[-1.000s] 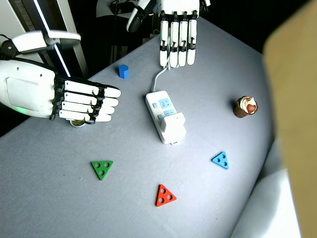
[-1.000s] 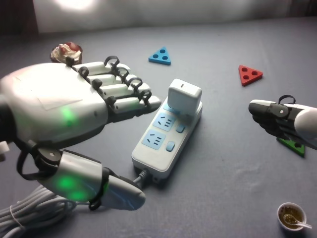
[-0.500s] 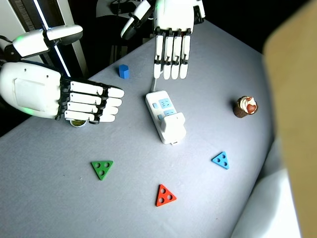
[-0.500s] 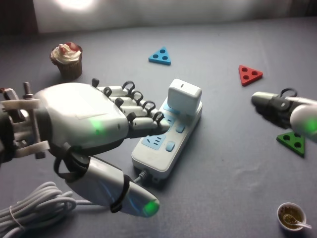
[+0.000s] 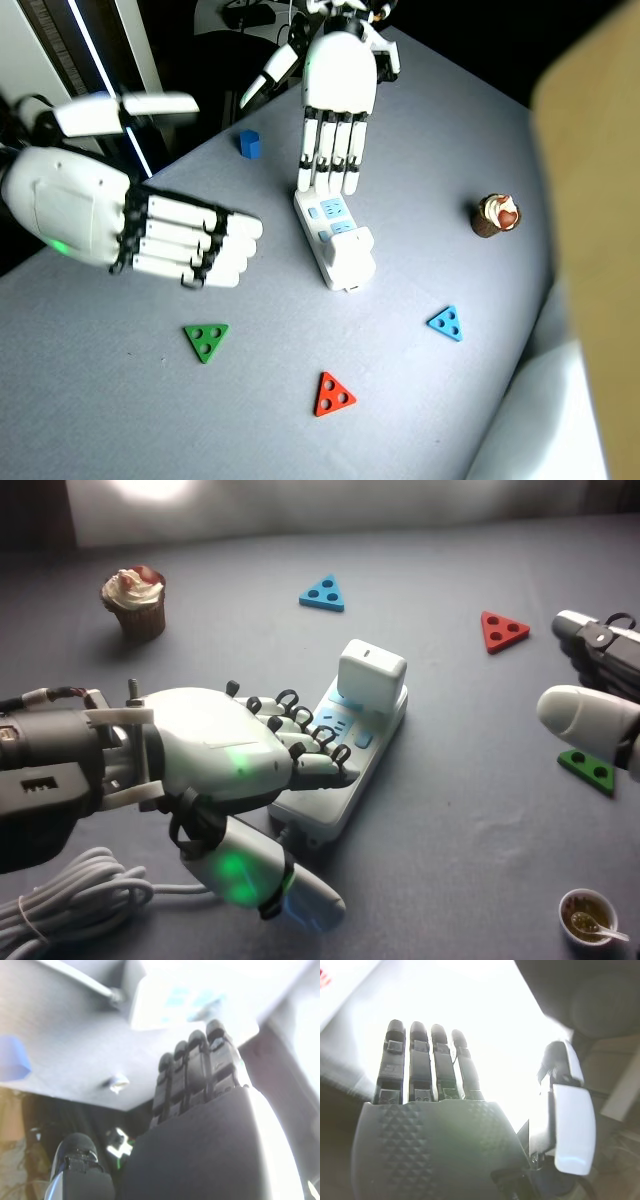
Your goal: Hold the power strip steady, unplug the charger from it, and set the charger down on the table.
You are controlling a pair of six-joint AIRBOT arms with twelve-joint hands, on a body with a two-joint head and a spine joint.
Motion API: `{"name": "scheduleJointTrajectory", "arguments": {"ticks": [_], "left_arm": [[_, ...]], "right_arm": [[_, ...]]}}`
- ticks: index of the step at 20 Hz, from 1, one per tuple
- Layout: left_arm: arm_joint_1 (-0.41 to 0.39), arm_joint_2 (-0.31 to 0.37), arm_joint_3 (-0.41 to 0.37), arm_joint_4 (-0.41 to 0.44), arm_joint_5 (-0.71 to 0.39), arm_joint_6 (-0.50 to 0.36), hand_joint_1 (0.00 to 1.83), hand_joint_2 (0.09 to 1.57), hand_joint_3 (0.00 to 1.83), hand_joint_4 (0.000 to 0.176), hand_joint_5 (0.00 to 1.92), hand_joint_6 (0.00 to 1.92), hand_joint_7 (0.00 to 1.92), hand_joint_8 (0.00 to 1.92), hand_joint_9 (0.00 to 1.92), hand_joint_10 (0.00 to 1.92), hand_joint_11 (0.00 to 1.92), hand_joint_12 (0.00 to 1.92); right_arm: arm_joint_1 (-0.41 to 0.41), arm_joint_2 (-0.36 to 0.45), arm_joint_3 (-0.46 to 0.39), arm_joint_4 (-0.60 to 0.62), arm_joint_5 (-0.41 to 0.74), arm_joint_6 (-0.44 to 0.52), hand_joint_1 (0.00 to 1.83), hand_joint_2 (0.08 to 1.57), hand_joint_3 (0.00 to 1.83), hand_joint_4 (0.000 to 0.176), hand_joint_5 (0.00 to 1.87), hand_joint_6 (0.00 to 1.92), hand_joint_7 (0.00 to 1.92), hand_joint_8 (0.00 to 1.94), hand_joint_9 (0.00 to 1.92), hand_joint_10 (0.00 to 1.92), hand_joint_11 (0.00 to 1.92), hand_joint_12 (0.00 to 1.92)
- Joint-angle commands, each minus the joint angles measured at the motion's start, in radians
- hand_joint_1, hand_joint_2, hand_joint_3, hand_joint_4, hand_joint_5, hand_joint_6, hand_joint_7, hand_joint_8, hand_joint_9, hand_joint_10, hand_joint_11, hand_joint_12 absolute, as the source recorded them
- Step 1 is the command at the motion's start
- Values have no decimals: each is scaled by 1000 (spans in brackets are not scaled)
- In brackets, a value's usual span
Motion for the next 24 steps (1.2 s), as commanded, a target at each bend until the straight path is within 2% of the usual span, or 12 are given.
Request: {"name": "scheduleJointTrajectory", "arguments": {"ticks": [1,3,4,5,9,10,11,14,20,24], "left_arm": [[-4,-12,5,-4,-93,1,0,964,1,0,114,2,127,9,100,11,32,137],[-2,-32,25,-4,-91,4,0,964,1,0,115,2,130,9,102,12,34,137],[-2,-42,36,-4,-88,5,0,967,2,0,120,4,134,10,101,10,28,134],[-2,-50,44,-4,-87,7,0,970,3,0,129,7,144,12,119,15,37,137],[5,-80,75,-4,-83,8,0,962,0,0,98,0,110,2,91,2,19,127],[9,-86,81,-4,-84,8,0,970,1,0,123,10,131,10,114,11,42,135],[11,-90,85,-4,-85,9,0,970,1,0,123,10,131,10,114,11,42,135],[14,-105,98,-4,-86,15,0,968,0,0,134,11,143,12,118,9,44,135],[28,-136,118,-5,-81,18,0,975,3,0,126,4,124,0,101,0,38,125],[44,-136,118,-9,-81,18,0,967,0,0,132,5,129,4,107,3,51,126]], "right_arm": [[19,-5,4,-5,141,-25,538,1090,13,0,187,1,211,8,221,12,201,102],[48,-42,16,69,152,-89,549,1093,12,0,185,0,213,8,224,11,203,104],[71,-68,25,136,156,-133,662,1112,14,0,168,1,188,3,203,4,187,100],[82,-82,31,164,156,-156,870,1105,3,0,142,0,147,0,160,0,159,95],[88,-141,81,177,156,-191,1004,1091,0,0,110,1,113,0,132,0,156,108],[92,-154,94,180,153,-199,1104,1059,0,0,146,0,145,0,159,1,169,149],[95,-161,100,184,145,-202,1104,1059,0,0,146,0,145,0,159,1,169,149],[137,-189,122,230,112,-233,1095,1057,0,0,169,0,172,0,188,0,68,473],[218,-260,182,239,36,-256,1017,1091,11,0,166,0,167,0,181,0,24,518],[265,-292,216,239,-29,-291,1061,1069,0,0,192,7,184,5,210,9,47,543]]}}
